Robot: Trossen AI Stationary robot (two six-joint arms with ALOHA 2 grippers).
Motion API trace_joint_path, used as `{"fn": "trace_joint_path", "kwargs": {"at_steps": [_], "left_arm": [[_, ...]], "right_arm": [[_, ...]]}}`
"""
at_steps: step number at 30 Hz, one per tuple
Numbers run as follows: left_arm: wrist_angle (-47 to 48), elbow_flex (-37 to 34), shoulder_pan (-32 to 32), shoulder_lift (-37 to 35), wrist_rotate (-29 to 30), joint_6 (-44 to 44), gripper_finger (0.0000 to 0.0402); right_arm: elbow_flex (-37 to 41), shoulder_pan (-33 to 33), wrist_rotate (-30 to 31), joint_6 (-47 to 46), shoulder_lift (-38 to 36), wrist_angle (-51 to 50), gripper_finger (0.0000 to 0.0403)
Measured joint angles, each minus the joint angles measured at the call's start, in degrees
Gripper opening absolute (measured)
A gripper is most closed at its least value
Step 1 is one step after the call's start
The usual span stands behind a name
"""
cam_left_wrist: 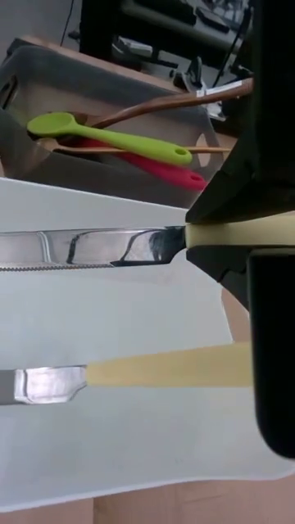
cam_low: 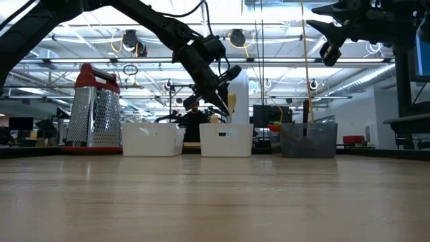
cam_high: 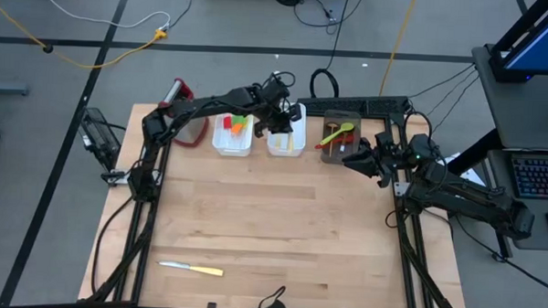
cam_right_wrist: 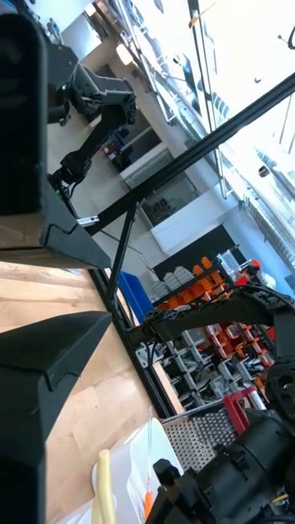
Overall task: Pick & Place Kitchen Items
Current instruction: Put the top knife into the right white bin, then put the knife into the right white bin
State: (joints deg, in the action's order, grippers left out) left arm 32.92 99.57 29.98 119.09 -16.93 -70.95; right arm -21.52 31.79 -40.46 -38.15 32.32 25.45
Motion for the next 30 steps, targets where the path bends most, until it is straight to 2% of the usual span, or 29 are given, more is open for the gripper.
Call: {"fn": "trace_joint_path", "kwargs": {"at_steps": [15,25,30], "left_arm": [[0.4,0.0,0.1,0.0,2.2,1.9,0.0076],[0.1,0.0,0.4,0.0,2.3,2.8,0.0083],[-3.8,-0.1,1.0,-1.4,-5.0,3.1,0.0081]], "right_arm": [[0.0,0.0,0.0,-0.2,0.0,0.0,0.0091],[0.0,0.0,0.0,-1.7,0.0,0.0,0.0091],[0.0,0.0,0.0,-1.7,0.0,0.0,0.0091]]}}
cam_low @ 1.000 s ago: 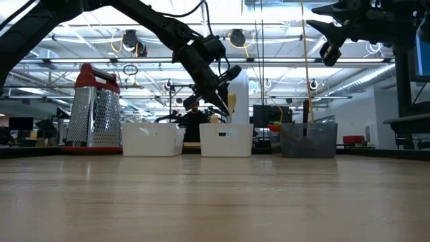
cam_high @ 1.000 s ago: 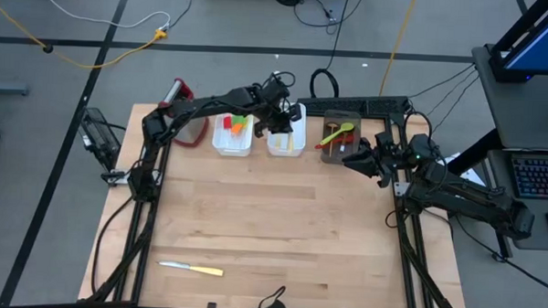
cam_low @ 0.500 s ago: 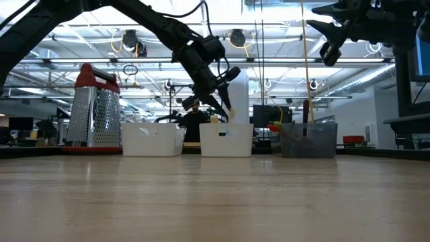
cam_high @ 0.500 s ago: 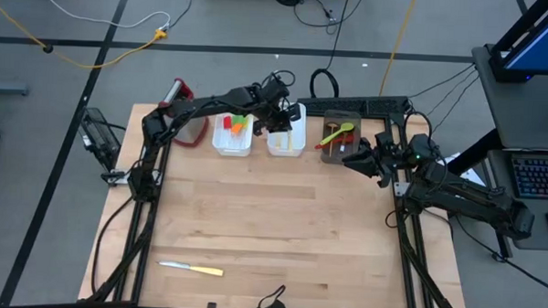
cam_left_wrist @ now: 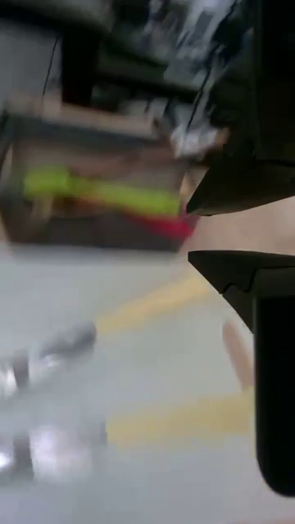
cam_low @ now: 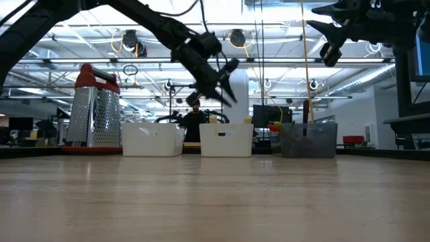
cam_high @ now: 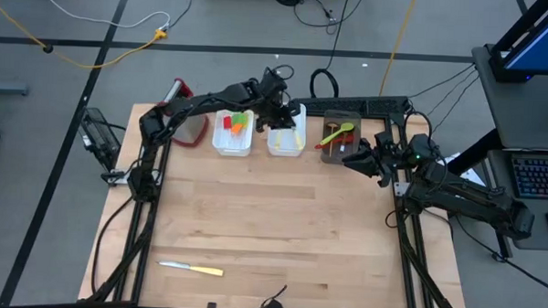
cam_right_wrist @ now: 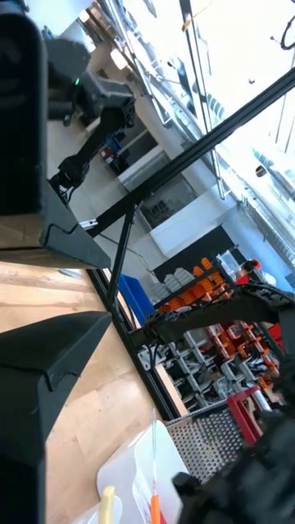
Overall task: Pick & Place Kitchen Items
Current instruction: Put the knife into the right white bin
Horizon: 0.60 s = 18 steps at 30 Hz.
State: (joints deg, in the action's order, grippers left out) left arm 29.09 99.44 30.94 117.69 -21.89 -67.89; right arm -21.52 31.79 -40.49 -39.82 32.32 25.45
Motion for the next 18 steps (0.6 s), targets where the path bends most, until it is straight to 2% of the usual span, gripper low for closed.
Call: {"fn": "trace_joint_path", "kwargs": {"at_steps": [9,14,18], "left_arm": [[0.6,0.1,-8.2,-8.0,4.7,11.2,0.0081],[6.1,0.1,-15.5,-11.4,9.7,18.2,0.0081],[12.9,0.1,-22.2,-13.5,10.5,23.9,0.0081]], "right_arm": [[0.0,0.1,0.0,0.4,0.0,-0.5,0.0091],[0.0,0.1,0.0,0.3,0.0,-0.5,0.0091],[0.0,0.1,0.0,0.0,0.0,-0.5,0.0091]]}}
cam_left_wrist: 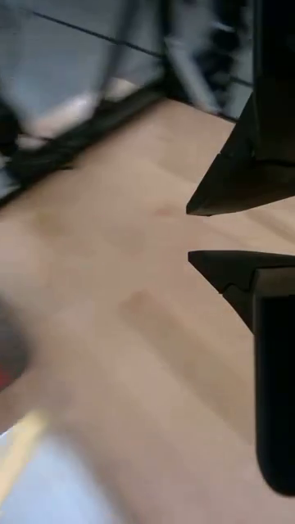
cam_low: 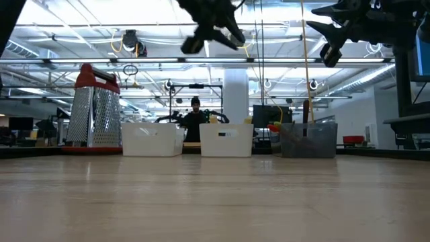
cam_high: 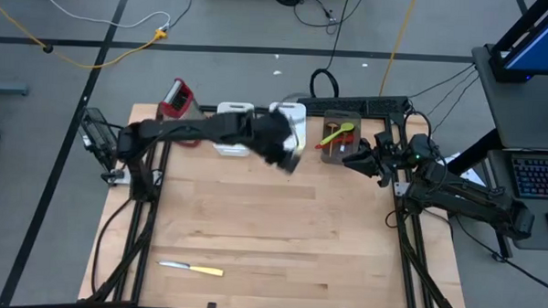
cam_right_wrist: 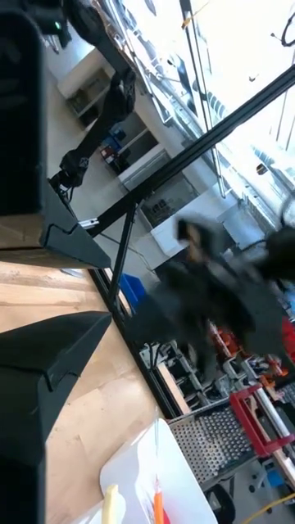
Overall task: Pick & Place Kitchen Items
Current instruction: Put the knife into the right white bin
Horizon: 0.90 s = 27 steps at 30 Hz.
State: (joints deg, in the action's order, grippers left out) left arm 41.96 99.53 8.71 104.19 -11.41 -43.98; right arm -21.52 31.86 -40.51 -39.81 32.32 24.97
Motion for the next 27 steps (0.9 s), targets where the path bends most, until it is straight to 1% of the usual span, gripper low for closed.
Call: {"fn": "trace_joint_path", "kwargs": {"at_steps": [2,4,6,12,15,21,27], "left_arm": [[3.8,0.0,-3.9,-0.6,1.1,0.0,0.0081],[6.9,0.0,-7.7,-0.5,3.0,-3.2,0.0081],[10.1,0.0,-11.1,-0.4,4.7,-8.3,0.0081],[14.4,0.0,-19.0,-0.4,11.1,-24.2,0.0081],[16.7,0.0,-21.7,-0.4,14.2,-29.6,0.0081],[23.8,0.0,-25.7,-0.4,17.4,-37.5,0.0081],[33.7,0.0,-27.7,-0.4,18.0,-43.1,0.0081]], "right_arm": [[0.0,0.0,0.0,0.0,0.0,0.0,0.0091],[0.0,0.0,0.0,0.0,0.0,-0.1,0.0091],[0.0,0.0,0.0,0.0,0.0,-0.2,0.0091],[0.0,0.0,0.0,0.0,0.0,0.0,0.0091],[0.0,0.0,0.0,0.0,0.0,0.0,0.0091],[0.0,0.0,0.0,0.0,0.0,0.0,0.0091],[0.0,0.0,0.0,0.0,0.0,0.0,0.0091]]}}
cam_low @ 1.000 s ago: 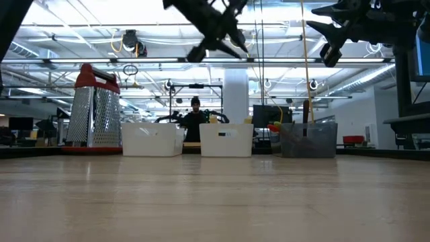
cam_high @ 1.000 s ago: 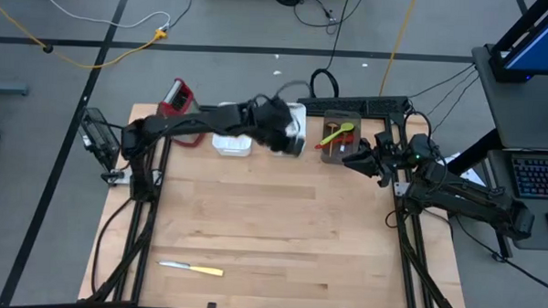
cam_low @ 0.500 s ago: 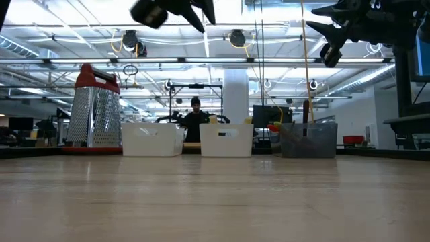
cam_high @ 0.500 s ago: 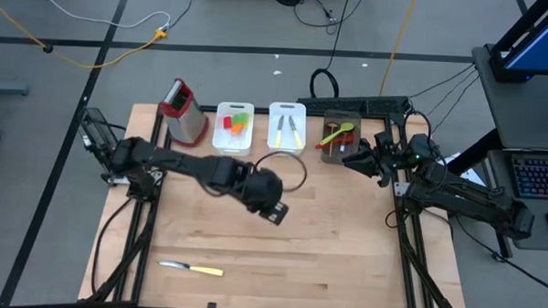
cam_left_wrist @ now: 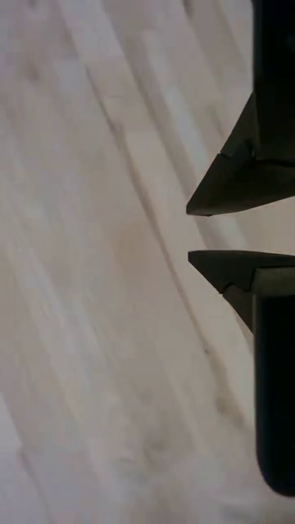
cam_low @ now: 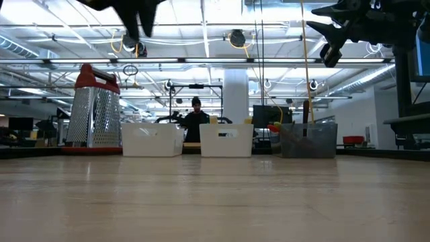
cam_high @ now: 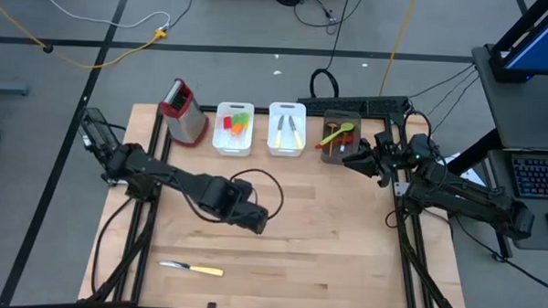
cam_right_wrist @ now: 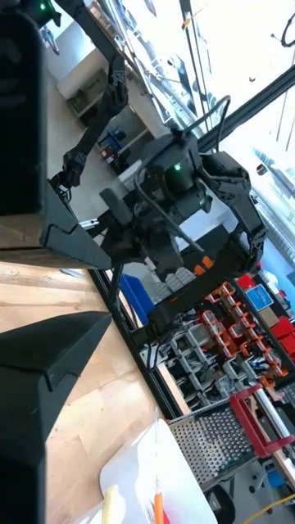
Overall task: Pick & Place Kitchen Items
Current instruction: Put the knife into the right white bin
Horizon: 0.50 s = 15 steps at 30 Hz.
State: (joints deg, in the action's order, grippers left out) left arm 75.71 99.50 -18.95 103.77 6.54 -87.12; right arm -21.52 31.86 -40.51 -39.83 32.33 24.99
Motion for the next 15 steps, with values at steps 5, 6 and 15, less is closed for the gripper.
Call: {"fn": "trace_joint_path", "kwargs": {"at_steps": [5,6,15], "left_arm": [[1.3,0.0,-3.9,0.0,-0.5,-6.8,0.0081],[1.2,0.0,-5.0,0.0,-0.5,-9.1,0.0081],[2.3,0.0,-19.6,0.0,4.1,-35.0,0.0081]], "right_arm": [[0.0,0.0,0.0,0.0,0.0,0.0,0.0091],[0.0,0.0,0.0,0.0,0.0,0.0,0.0091],[0.0,0.0,0.0,0.0,0.0,0.0,0.0091]]}}
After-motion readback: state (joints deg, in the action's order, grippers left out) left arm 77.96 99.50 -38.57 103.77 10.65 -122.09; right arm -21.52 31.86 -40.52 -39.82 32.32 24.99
